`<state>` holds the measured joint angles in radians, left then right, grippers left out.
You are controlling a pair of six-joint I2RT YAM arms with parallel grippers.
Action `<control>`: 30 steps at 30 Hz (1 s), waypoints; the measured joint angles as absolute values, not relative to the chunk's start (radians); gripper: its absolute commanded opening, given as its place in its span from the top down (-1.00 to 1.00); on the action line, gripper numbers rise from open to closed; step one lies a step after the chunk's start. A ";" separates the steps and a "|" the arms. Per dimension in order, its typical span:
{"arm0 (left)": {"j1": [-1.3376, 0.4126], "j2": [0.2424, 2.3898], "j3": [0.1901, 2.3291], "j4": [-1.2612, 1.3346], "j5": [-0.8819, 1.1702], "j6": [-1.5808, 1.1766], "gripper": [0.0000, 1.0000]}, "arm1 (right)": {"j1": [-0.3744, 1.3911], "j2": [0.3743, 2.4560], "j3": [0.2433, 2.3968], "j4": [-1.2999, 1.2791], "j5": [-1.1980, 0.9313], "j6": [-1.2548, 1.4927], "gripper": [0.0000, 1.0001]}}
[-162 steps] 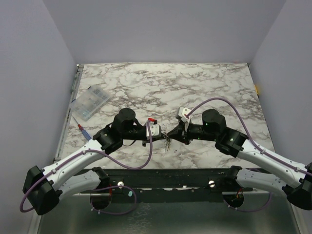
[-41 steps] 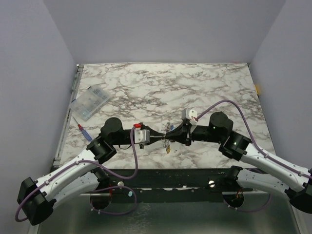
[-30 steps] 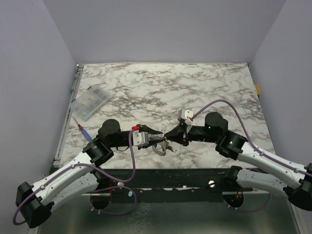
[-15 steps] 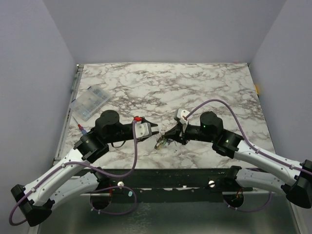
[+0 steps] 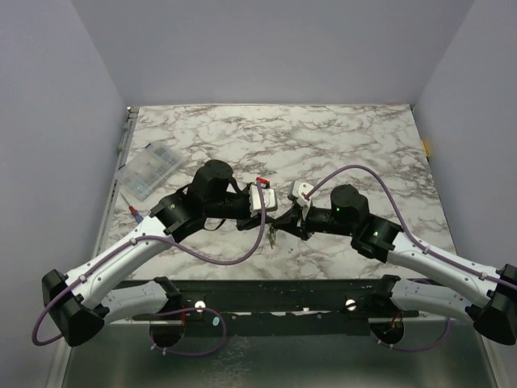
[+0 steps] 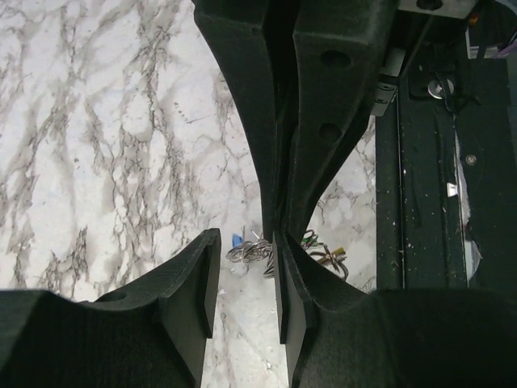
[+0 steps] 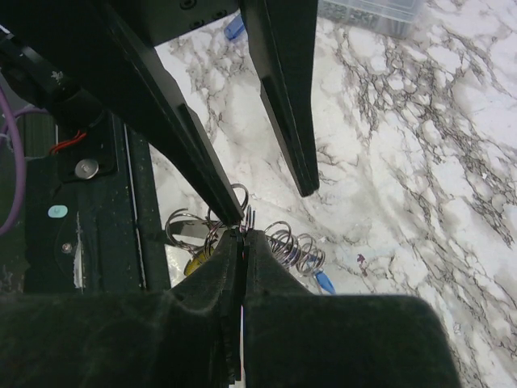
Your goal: Put the keys on the keyring
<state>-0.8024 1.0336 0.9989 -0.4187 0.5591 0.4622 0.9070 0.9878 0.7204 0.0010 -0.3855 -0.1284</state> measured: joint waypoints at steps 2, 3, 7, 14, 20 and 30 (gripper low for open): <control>-0.803 1.073 1.024 -0.436 0.577 0.469 0.27 | 0.907 0.988 0.720 0.001 -0.386 -0.130 0.99; -0.803 1.081 1.027 -0.440 0.580 0.469 0.27 | 0.907 0.988 0.720 0.001 -0.386 -0.130 0.99; -0.803 1.108 1.038 -0.460 0.595 0.471 0.29 | 0.907 0.988 0.719 -0.002 -0.386 -0.132 0.99; -0.803 1.113 1.039 -0.468 0.606 0.476 0.31 | 0.907 0.987 0.718 -0.007 -0.386 -0.132 0.99; -0.803 1.102 1.039 -0.485 0.608 0.481 0.12 | 0.907 0.984 0.718 -0.010 -0.386 -0.132 0.99; -0.804 1.064 1.027 -0.507 0.621 0.490 0.16 | 0.907 0.974 0.718 -0.010 -0.386 -0.132 0.99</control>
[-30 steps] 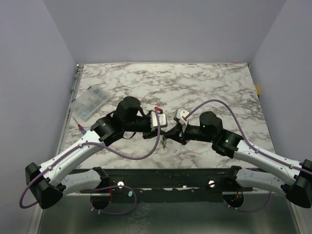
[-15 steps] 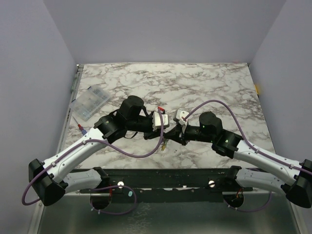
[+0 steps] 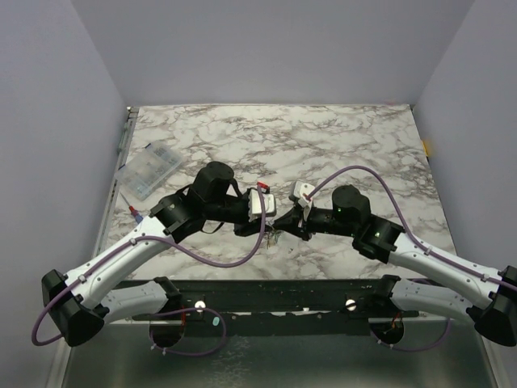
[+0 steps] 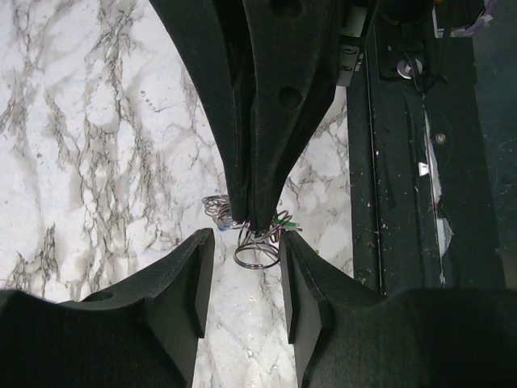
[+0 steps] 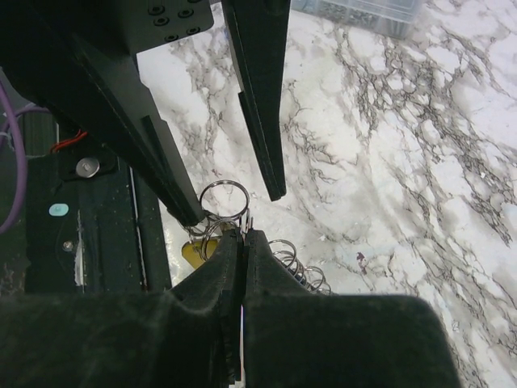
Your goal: Put the keys on the keyring
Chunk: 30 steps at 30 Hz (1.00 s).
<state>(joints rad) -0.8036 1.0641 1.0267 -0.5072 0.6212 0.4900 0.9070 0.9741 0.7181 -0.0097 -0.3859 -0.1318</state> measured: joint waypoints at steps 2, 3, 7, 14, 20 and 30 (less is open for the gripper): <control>-0.804 1.066 1.023 -0.508 0.624 0.492 0.23 | 0.907 0.973 0.718 -0.010 -0.386 -0.132 0.99; -0.805 1.069 1.023 -0.506 0.627 0.494 0.25 | 0.907 0.971 0.718 -0.010 -0.386 -0.132 0.99; -0.805 1.089 1.023 -0.496 0.639 0.496 0.35 | 0.907 0.967 0.718 -0.010 -0.387 -0.132 0.99; -0.807 1.119 1.023 -0.496 0.653 0.498 0.21 | 0.906 0.965 0.718 -0.027 -0.387 -0.132 0.99; -0.807 1.091 1.035 -0.498 0.632 0.499 0.13 | 0.908 0.965 0.718 -0.026 -0.398 -0.132 0.99; -0.807 1.087 1.074 -0.460 0.565 0.496 0.19 | 0.912 0.967 0.718 -0.023 -0.405 -0.132 0.99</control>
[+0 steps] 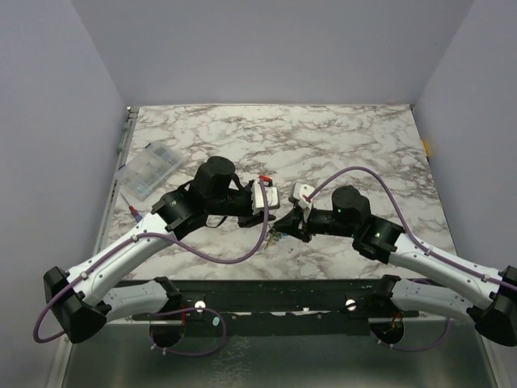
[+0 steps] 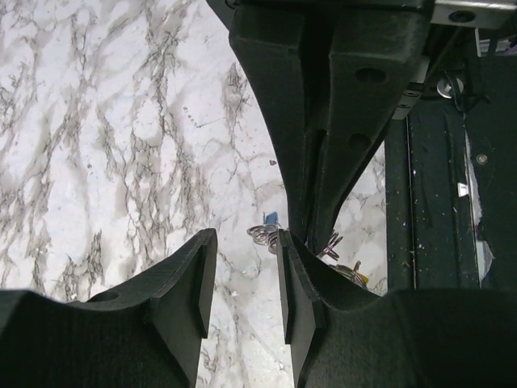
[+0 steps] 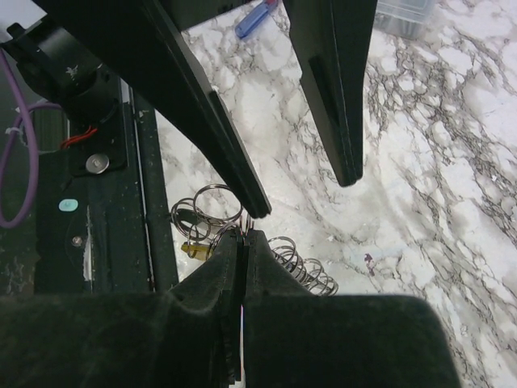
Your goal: Put the keys on the keyring
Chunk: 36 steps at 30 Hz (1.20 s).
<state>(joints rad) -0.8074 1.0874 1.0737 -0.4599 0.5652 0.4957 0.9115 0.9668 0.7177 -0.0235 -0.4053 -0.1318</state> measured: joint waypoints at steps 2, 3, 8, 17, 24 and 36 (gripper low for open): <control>-0.807 1.100 1.058 -0.449 0.556 0.495 0.19 | 0.913 0.975 0.715 -0.011 -0.405 -0.131 0.99; -0.807 1.104 1.050 -0.445 0.553 0.494 0.19 | 0.915 0.982 0.709 0.000 -0.405 -0.131 0.99; -0.807 1.111 0.983 -0.414 0.529 0.474 0.19 | 0.917 1.044 0.640 0.071 -0.405 -0.111 0.99; -0.807 1.049 0.846 -0.389 0.509 0.412 0.20 | 0.917 1.100 0.564 0.165 -0.435 -0.052 0.99; -0.807 1.047 0.795 -0.368 0.511 0.389 0.23 | 0.917 1.113 0.542 0.237 -0.492 -0.014 0.99; -0.807 1.064 0.767 -0.352 0.548 0.374 0.23 | 0.917 1.153 0.510 0.320 -0.543 0.028 0.99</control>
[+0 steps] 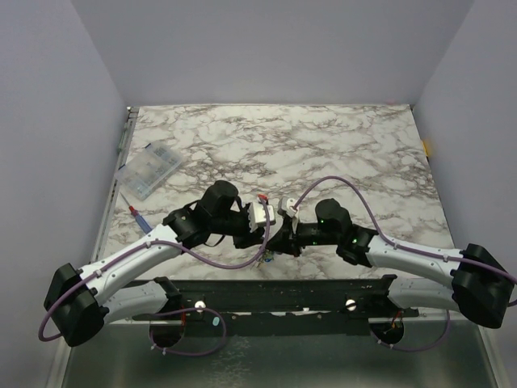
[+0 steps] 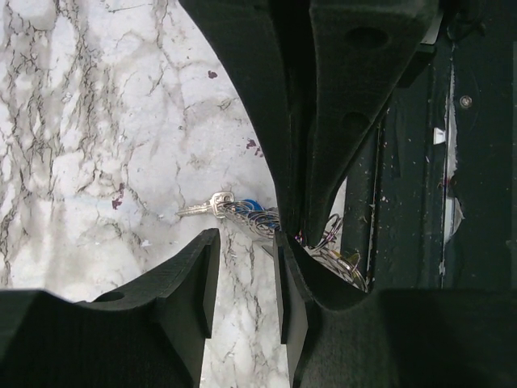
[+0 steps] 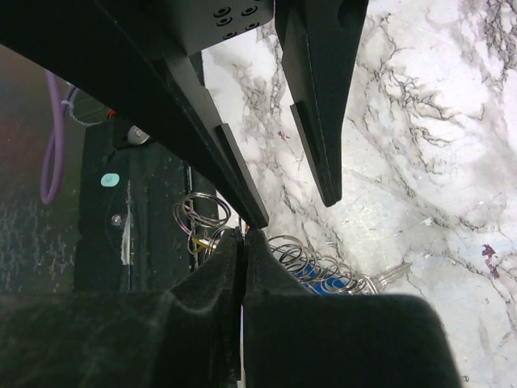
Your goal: Put the keys on the keyring
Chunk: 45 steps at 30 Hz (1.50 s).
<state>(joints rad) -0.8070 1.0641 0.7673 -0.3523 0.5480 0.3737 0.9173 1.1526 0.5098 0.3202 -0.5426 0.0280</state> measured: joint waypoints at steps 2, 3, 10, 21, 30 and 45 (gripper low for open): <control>-0.807 1.064 0.764 -0.349 0.555 0.373 0.23 | 0.917 1.154 0.510 0.320 -0.543 0.027 0.99; -0.807 1.064 0.762 -0.348 0.560 0.371 0.21 | 0.918 1.155 0.510 0.320 -0.542 0.026 0.99; -0.806 1.054 0.760 -0.347 0.568 0.355 0.14 | 0.922 1.156 0.510 0.320 -0.542 0.026 0.99; -0.807 0.987 0.735 -0.345 0.586 0.324 0.14 | 0.922 1.158 0.510 0.321 -0.540 0.026 0.99; -0.807 1.030 0.730 -0.338 0.590 0.321 0.24 | 0.922 1.158 0.510 0.318 -0.540 0.025 0.99; -0.806 1.016 0.702 -0.319 0.602 0.321 0.27 | 0.922 1.151 0.510 0.311 -0.521 -0.001 0.99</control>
<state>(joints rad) -0.8062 1.0157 0.7021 -0.3191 0.6022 0.3214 0.9218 1.1515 0.5102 0.3115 -0.5209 -0.0013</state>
